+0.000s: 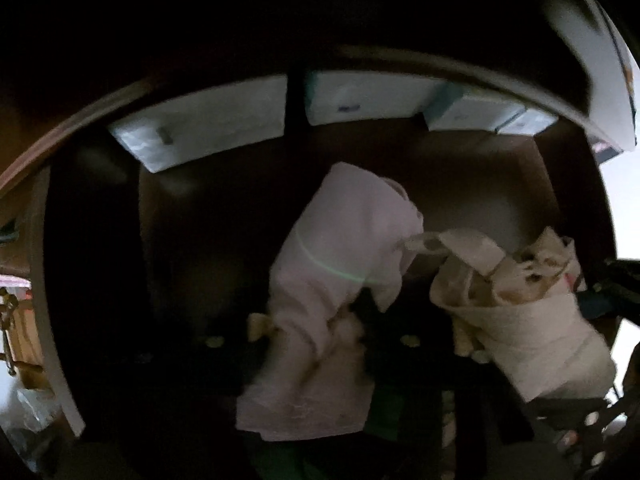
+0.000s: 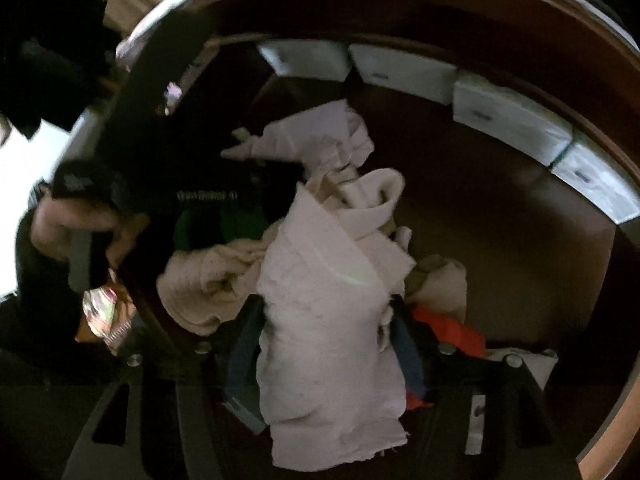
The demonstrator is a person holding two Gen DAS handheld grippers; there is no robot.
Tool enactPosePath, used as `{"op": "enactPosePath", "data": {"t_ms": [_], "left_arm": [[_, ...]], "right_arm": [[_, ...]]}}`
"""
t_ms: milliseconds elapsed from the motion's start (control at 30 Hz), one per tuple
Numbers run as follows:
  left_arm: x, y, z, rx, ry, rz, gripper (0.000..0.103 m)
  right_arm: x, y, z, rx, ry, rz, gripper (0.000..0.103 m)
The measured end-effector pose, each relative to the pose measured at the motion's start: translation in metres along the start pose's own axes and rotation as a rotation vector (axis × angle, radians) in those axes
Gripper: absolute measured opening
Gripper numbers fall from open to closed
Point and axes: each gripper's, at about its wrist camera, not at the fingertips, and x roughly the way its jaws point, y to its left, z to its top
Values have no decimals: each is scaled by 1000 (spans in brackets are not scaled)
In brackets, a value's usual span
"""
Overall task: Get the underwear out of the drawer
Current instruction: 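Grasp the pink underwear with the left gripper while the right holds the white one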
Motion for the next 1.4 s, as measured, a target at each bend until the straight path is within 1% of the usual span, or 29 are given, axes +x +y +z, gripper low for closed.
{"op": "enactPosePath", "data": {"t_ms": [67, 133, 167, 200, 300, 433, 500, 533, 600, 667, 700, 767, 867, 933, 1000, 1033, 1100, 1133, 1200, 1233, 1267, 1300, 1333, 1400], "left_arm": [[-5, 1, -3, 6, -14, -11, 30], [-11, 0, -5, 28, -28, -4, 28], [-12, -2, -4, 35, -35, -5, 27], [-15, -6, -5, 41, -43, -8, 26], [-25, 3, -13, 37, -61, -33, 24], [-44, 17, -18, 22, -93, -61, 22], [-56, 29, -20, 3, -110, -86, 22], [-60, 19, -20, -8, -118, -97, 22], [-68, 27, -19, -21, -139, -115, 22], [-74, 21, -23, -34, -165, -136, 21], [-79, 24, -28, -39, -175, -144, 20], [-85, 26, -39, -42, -199, -168, 15], [-107, 23, -49, -25, -247, -210, 14], [-122, 19, -51, -17, -277, -223, 14], [-127, 17, -50, 7, -287, -195, 14], [-124, 16, -47, 15, -280, -166, 14], [-111, 13, -45, 30, -243, -131, 14], [-105, 10, -43, 45, -223, -107, 16], [-91, 1, -35, 105, -191, -69, 20], [-87, -2, -33, 122, -182, -55, 23], [-76, -5, -28, 144, -160, -39, 33], [-67, -7, -25, 160, -131, -30, 38], [-52, -12, -20, 190, -91, -5, 45], [-35, -16, -14, 219, -51, 56, 45]], "right_arm": [[1, 2, -2, -8, -9, -5, 64], [-1, 3, -4, -11, -20, -6, 63], [-2, 3, -5, -11, -26, -11, 55], [-3, 3, -7, -13, -32, -23, 50], [-15, -2, -9, 22, -75, -2, 43], [-44, -12, -16, 94, -169, 67, 42], [-58, -18, -22, 145, -217, 124, 42], [-63, -21, -23, 164, -234, 149, 42], [-70, -25, -28, 217, -270, 219, 42], [-74, -28, -32, 257, -294, 272, 42], [-74, -28, -34, 266, -299, 288, 42], [-73, -25, -36, 275, -299, 300, 42], [-78, -17, -39, 260, -309, 322, 42], [-88, -11, -39, 237, -333, 328, 42], [-97, -6, -37, 218, -355, 305, 42], [-99, -8, -37, 214, -358, 290, 42], [-97, -8, -36, 218, -355, 281, 42], [-95, -8, -37, 223, -350, 285, 42], [-90, -9, -38, 233, -335, 287, 42], [-89, -11, -40, 237, -332, 287, 42], [-88, -11, -41, 242, -331, 288, 42], [-88, -13, -42, 246, -330, 291, 42], [-88, -14, -44, 253, -331, 295, 42], [-88, -16, -44, 259, -331, 294, 42]]}}
